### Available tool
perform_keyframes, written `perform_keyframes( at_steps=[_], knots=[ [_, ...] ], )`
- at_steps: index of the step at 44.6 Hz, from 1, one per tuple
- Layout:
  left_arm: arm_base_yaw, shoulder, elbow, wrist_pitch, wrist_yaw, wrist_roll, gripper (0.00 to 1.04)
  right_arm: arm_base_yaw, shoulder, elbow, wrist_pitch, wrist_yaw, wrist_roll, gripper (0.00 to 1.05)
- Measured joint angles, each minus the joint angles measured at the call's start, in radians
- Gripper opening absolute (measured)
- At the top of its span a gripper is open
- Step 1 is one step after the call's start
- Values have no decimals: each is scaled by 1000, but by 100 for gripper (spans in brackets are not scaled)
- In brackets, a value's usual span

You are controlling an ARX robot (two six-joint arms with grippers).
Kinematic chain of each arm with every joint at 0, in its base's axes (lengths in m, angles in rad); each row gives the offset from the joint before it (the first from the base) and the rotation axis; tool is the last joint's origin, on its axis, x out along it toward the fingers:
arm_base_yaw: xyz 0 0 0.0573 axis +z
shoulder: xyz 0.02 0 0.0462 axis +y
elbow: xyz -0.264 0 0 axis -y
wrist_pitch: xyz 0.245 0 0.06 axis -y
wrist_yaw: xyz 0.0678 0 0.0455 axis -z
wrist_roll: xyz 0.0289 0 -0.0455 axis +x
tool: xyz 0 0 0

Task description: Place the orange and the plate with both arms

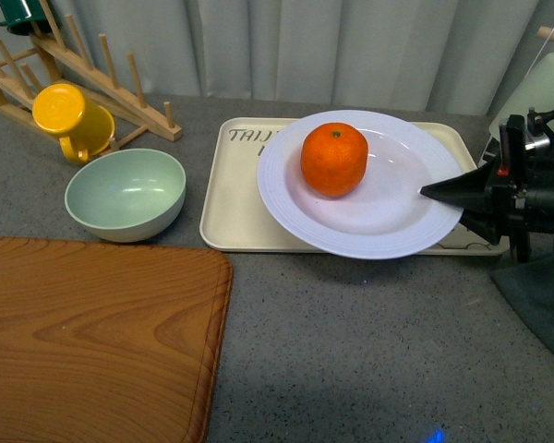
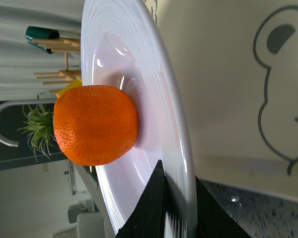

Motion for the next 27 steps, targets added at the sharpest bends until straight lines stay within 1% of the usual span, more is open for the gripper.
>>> perform_keyframes(
  at_steps=[6,14,15,19,27],
  knots=[
    [0,0,0,0,0,0,98,21,84,121,-16,24,47,3],
    [0,0,0,0,0,0,98,46,171,258,-104,61,61,4],
    [0,0,0,0,0,0,98,48,184,273,-109,66,65,10],
    [0,0,0,0,0,0,98,53,196,294,-129,62,68,20],
    [0,0,0,0,0,0,98,56,198,320,-167,64,57,56]
  ],
)
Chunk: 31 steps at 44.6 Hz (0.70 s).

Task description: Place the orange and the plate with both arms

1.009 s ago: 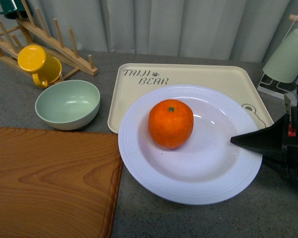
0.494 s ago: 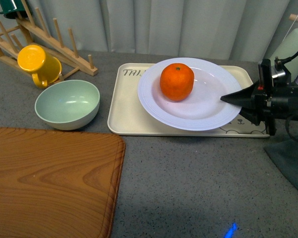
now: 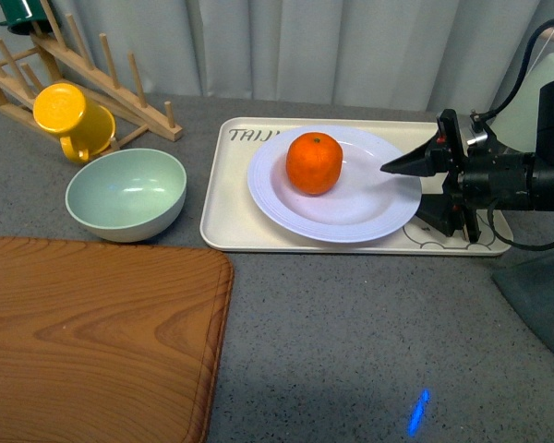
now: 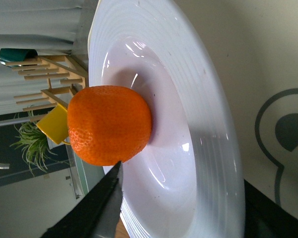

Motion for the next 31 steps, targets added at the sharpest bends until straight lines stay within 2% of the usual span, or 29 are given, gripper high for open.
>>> perform_keyframes(
  at_steps=[7,12,22,31],
  knots=[
    [0,0,0,0,0,0,98,-13,-3,-2,-22,-1,-21,86],
    [0,0,0,0,0,0,98,-25,-19,-11,-33,-11,-34,98],
    [0,0,0,0,0,0,98,-51,-101,-26,-63,-8,-96,96],
    [0,0,0,0,0,0,98,-39,-274,-80,-199,35,-286,96]
  ],
)
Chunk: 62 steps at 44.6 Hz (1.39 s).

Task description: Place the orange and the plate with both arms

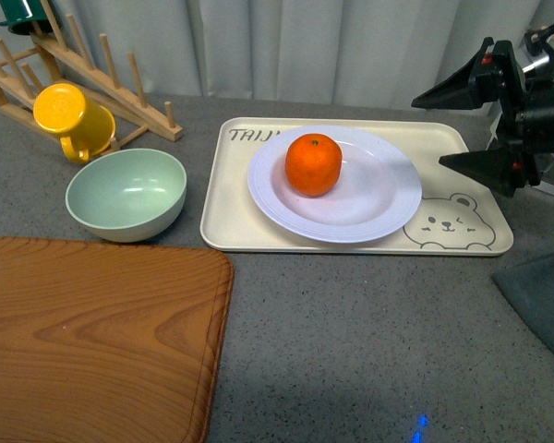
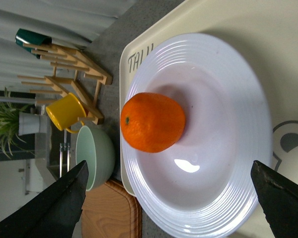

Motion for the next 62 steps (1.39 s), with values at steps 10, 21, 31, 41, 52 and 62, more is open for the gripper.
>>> perform_keyframes(
  at_steps=[10,21,31,41,52,62],
  knots=[
    [0,0,0,0,0,0,98,12,-216,-177,-29,78,-141,96],
    [0,0,0,0,0,0,98,-25,-551,-490,-5,151,-234,96],
    [0,0,0,0,0,0,98,-93,-929,-783,-68,373,-296,96],
    [0,0,0,0,0,0,98,-102,-1283,-986,-130,579,-366,96],
    [0,0,0,0,0,0,98,-125,-1571,-1072,-240,641,-444,96],
    [0,0,0,0,0,0,98,-114,-1611,-1075,-246,639,-473,96]
  ],
)
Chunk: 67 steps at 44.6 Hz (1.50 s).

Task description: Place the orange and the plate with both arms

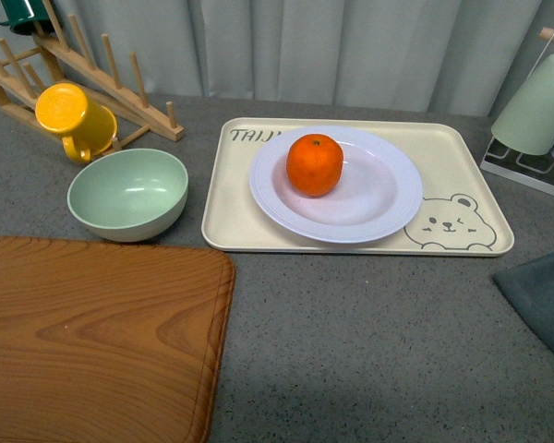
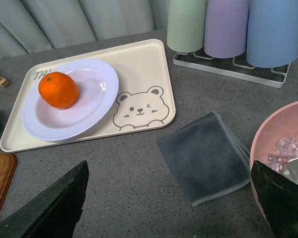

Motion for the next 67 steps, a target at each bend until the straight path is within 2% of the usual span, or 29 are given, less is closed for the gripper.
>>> perform_keyframes(
  at_steps=[6,12,14,15,19,33,58,62,67],
  knots=[
    [0,0,0,0,0,0,98,2,-1,-6,17,10,-6,95],
    [0,0,0,0,-2,0,98,27,-38,-131,395,78,-71,76],
    [0,0,0,0,-1,0,98,51,-61,-133,456,106,-85,69],
    [0,0,0,0,0,0,98,87,-89,-130,469,158,-92,63],
    [0,0,0,0,-1,0,98,133,-148,-133,439,175,-103,48],
    [0,-1,0,0,-2,0,98,139,-270,-133,314,183,-116,1],
    [0,-1,0,0,-2,0,98,139,-437,-133,147,182,-115,1],
    [0,-1,0,0,-2,0,98,140,-559,-132,-12,182,-115,1],
    [0,-1,0,0,-2,0,98,140,-605,-132,-28,182,-116,1]
  ],
)
